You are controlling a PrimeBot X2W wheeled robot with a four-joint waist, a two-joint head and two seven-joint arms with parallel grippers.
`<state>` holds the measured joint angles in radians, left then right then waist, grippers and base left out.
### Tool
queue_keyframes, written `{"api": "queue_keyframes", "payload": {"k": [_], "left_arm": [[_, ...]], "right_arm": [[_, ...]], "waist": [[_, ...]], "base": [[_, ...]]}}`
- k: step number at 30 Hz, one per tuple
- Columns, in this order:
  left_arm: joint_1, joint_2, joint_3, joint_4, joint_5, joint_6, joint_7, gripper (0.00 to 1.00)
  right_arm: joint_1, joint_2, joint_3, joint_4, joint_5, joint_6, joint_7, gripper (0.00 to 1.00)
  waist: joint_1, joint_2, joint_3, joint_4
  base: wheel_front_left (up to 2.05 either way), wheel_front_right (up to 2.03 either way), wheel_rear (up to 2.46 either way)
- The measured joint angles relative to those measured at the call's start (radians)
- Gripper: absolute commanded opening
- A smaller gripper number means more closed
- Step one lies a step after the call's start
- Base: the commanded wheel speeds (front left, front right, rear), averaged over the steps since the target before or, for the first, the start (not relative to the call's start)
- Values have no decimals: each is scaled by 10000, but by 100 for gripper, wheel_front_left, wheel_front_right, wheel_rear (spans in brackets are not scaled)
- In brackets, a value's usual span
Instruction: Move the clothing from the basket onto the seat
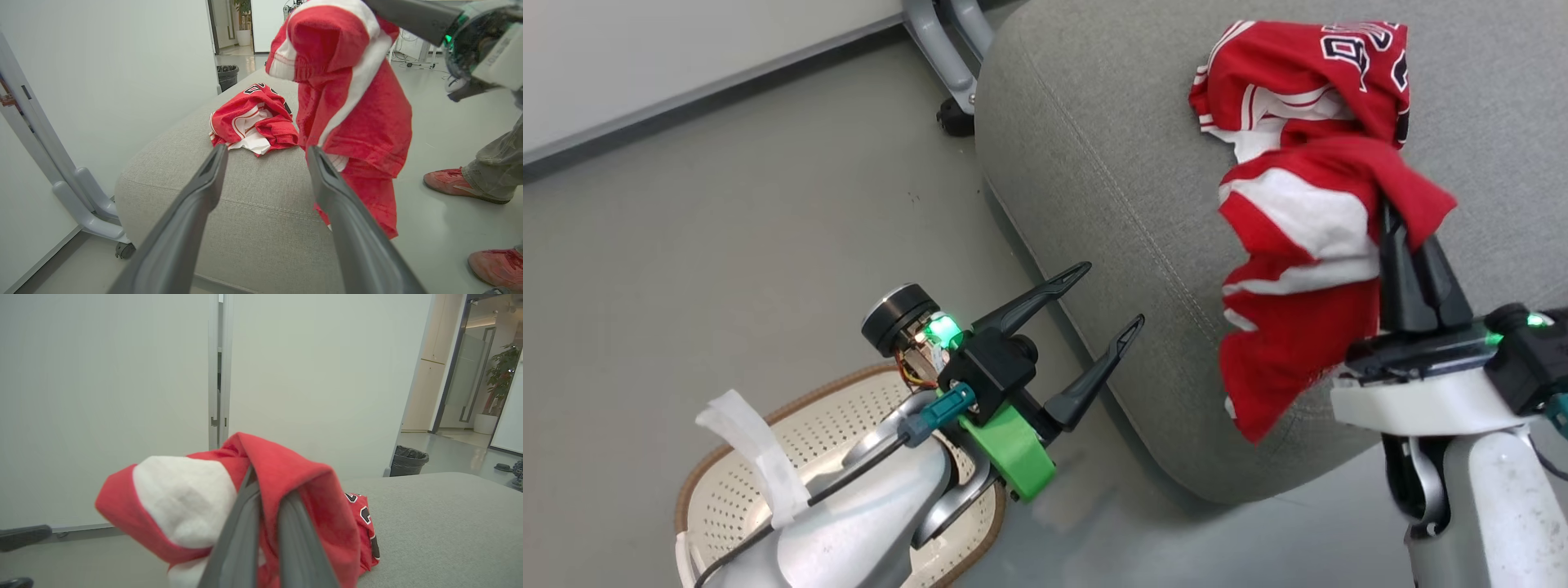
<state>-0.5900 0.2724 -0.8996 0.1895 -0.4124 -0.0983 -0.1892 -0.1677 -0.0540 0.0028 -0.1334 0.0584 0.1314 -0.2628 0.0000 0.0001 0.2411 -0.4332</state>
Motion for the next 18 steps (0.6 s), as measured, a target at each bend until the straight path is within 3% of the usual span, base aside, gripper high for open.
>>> {"api": "queue_keyframes", "payload": {"k": [7,18], "left_arm": [[-740,497,-102,-619,190,-134,393,100],[-1709,959,-247,-1028,454,-238,554,100]], "right_arm": [[-2804,-82,-579,0,79,2,0,0],[-7137,-1735,-2019,1241,105,2,0,0]], "waist": [[0,0,1402,155],[1,0,3517,844]], "base": [[0,0,0],[0,0,0]]}}
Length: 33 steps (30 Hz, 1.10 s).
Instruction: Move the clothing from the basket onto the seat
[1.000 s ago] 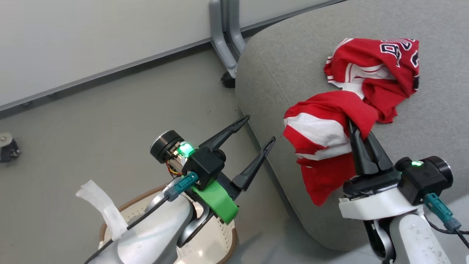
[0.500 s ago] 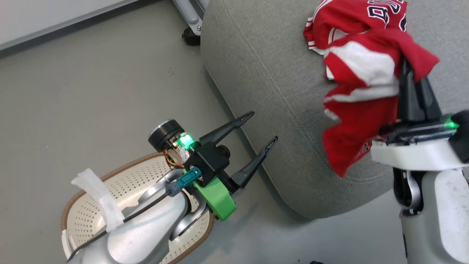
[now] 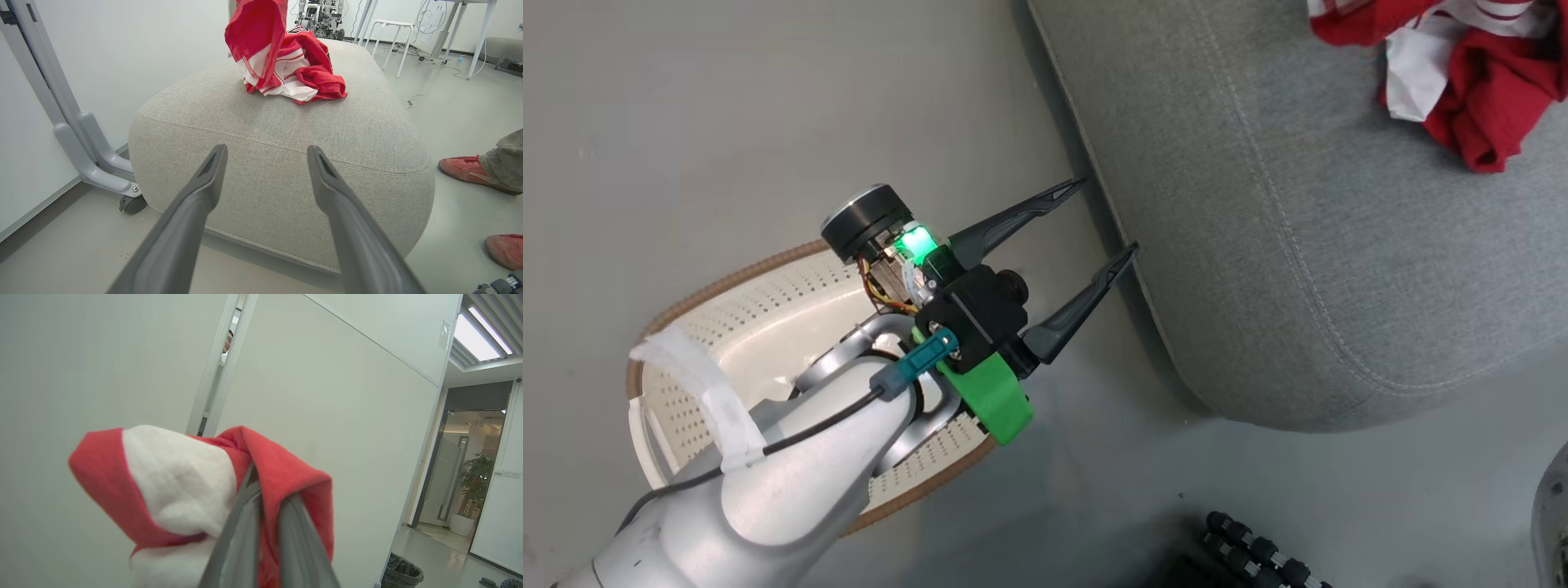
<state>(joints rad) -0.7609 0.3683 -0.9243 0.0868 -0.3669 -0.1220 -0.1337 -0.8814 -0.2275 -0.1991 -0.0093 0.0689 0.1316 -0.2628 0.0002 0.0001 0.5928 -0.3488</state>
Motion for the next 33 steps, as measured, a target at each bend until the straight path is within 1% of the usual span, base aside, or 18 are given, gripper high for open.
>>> {"api": "queue_keyframes", "payload": {"k": [3,5,7,11,15,17,20,21,22,23,26,28,30,33], "left_arm": [[-120,44,6,-48,0,-2,-10,100],[-136,84,29,-98,-2,0,-42,100],[-146,167,36,-188,0,6,-35,100],[-193,288,35,-309,15,35,6,100],[-280,332,-4,-399,69,38,38,100],[-283,330,-44,-416,71,65,46,100],[-281,324,-90,-384,69,75,2,100],[-278,322,-96,-343,56,79,-10,100],[-263,322,-100,-295,21,92,-52,100],[-237,318,-92,-257,-12,125,-102,100],[-68,286,-58,-88,-96,236,-316,100],[114,228,8,77,-184,359,-491,100],[359,144,136,291,-374,510,-734,100],[813,-84,395,683,-717,727,-1034,100]], "right_arm": [[-579,-389,-508,405,2,0,0,0],[-782,-589,-938,752,19,0,0,0],[-864,-922,-1388,1166,-36,0,0,0],[-625,-1104,-2224,1889,-221,0,0,0],[291,-905,-3285,2869,-598,0,0,0],[662,-614,-3839,3294,-803,0,0,0],[1021,-117,-4406,3638,-1039,0,0,0],[1073,13,-4539,3655,-1097,0,0,21],[1148,130,-4633,3639,-1183,0,0,79],[1225,245,-4723,3588,-1254,0,0,100],[1552,573,-4909,3258,-1453,0,0,100],[1890,842,-4840,2999,-1526,0,0,100],[2386,1118,-4669,2832,-1561,0,0,100],[3184,1310,-4332,2671,-1569,0,0,100]], "waist": [[0,0,466,238],[1,0,726,378],[0,0,999,511],[0,0,1447,673],[0,0,1833,772],[0,0,1982,821],[0,0,2059,913],[0,0,2042,933],[0,0,2002,954],[0,0,1946,969],[-1,0,1709,993],[-1,-1,1500,1013],[-1,0,1223,1044],[-1,0,755,1117]], "base": [[0,0,0],[0,0,0],[0,0,0],[0,0,0],[0,0,0],[0,0,0],[0,0,0],[0,0,0],[0,0,0],[0,0,0],[0,0,0],[0,0,0],[0,0,0],[0,0,0]]}}
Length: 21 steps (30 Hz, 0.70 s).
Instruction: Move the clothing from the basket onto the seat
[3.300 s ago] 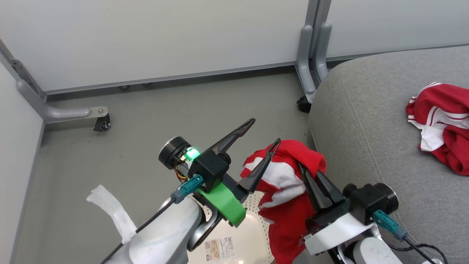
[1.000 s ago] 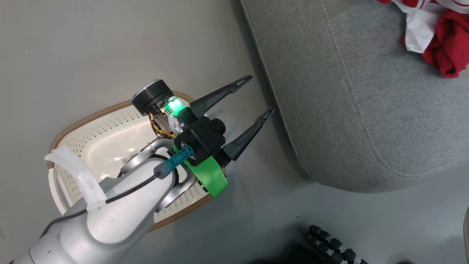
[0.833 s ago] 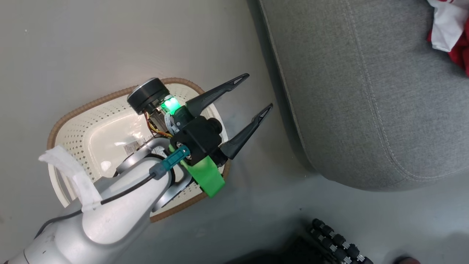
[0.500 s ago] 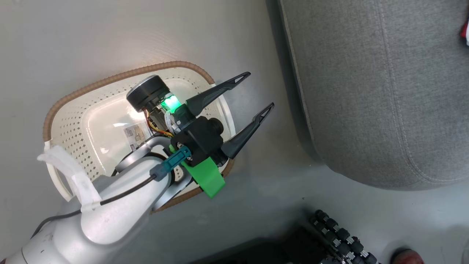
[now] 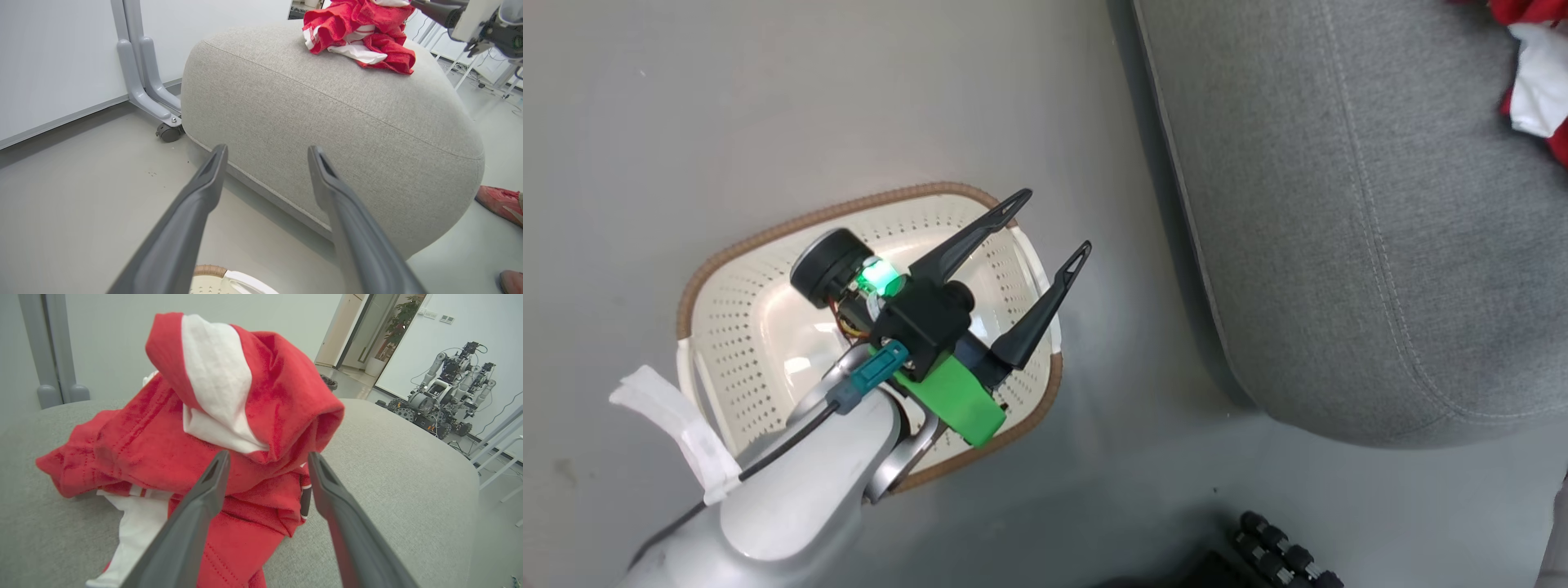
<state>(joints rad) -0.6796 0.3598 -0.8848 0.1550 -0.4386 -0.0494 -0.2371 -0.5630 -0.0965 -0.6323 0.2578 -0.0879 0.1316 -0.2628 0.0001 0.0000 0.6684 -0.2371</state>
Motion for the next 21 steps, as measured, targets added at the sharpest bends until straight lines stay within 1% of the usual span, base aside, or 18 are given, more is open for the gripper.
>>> {"api": "queue_keyframes", "payload": {"k": [2,5,9,12,15,16,18,21], "left_arm": [[329,-176,257,282,-230,161,-123,100],[942,-487,834,711,-640,445,-211,100],[2063,-1091,2238,882,-970,769,-253,100],[3109,-1507,3421,999,-988,759,-257,100],[4154,-1887,4679,1078,-874,642,-270,100],[4405,-1994,5014,1083,-796,552,-270,100],[4955,-2270,5754,1028,-606,228,-272,100],[5626,-2558,6821,1060,-274,86,-270,100]], "right_arm": [[533,111,355,-119,63,0,0,100],[1339,270,1244,-88,180,0,0,100],[2370,351,2907,234,341,0,0,100],[2914,397,4213,464,543,0,0,100],[3271,422,5323,581,759,0,0,100],[3336,426,5605,581,861,0,0,100],[3501,453,6146,546,1078,0,0,100],[3773,464,6497,412,1528,0,0,100]], "waist": [[0,0,-339,74],[-1,0,-901,242],[-1,0,-1722,577],[-1,0,-2351,890],[-1,0,-3025,1264],[-1,0,-3198,1369],[-1,0,-3631,1648],[-2,0,-4213,2045]], "base": [[0,0,0],[0,0,0],[0,0,0],[0,0,0],[0,0,0],[0,0,0],[0,0,0],[0,0,0]]}}
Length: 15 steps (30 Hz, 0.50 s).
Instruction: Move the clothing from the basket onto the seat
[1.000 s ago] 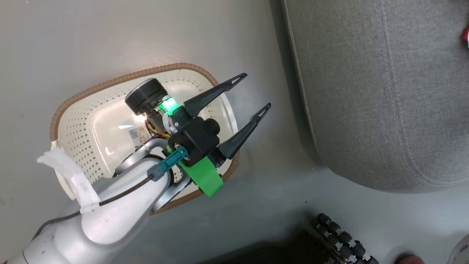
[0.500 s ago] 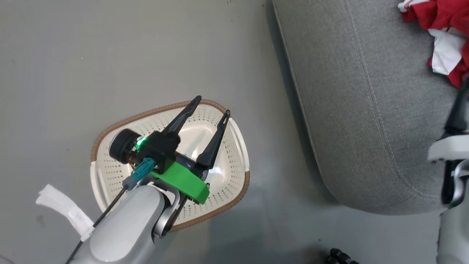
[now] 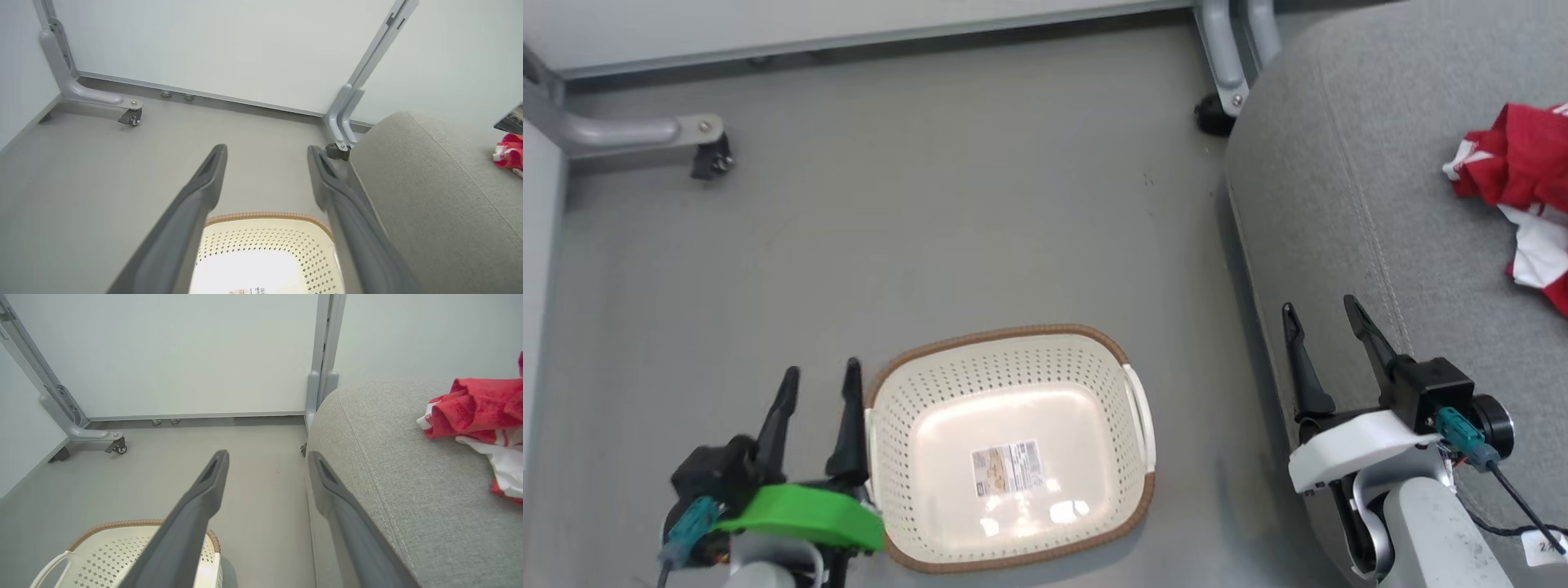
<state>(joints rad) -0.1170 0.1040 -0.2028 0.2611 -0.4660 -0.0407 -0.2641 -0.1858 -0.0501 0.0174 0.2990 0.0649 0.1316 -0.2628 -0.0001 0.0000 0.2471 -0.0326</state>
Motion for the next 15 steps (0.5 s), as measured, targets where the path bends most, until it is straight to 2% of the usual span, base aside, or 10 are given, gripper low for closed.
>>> {"api": "queue_keyframes", "payload": {"k": [4,9,15], "left_arm": [[681,-209,1164,-265,807,-311,-2,100],[1533,-380,1990,-1218,1695,-681,0,100],[2440,-499,1645,-2280,2217,-867,-2,100]], "right_arm": [[270,8,180,-516,190,0,0,100],[792,6,234,-1379,236,0,0,100],[1639,4,44,-2305,31,-2,0,100]], "waist": [[0,0,-746,511],[0,0,-1565,994],[0,0,-2294,1397]], "base": [[0,0,0],[0,0,0],[0,0,0]]}}
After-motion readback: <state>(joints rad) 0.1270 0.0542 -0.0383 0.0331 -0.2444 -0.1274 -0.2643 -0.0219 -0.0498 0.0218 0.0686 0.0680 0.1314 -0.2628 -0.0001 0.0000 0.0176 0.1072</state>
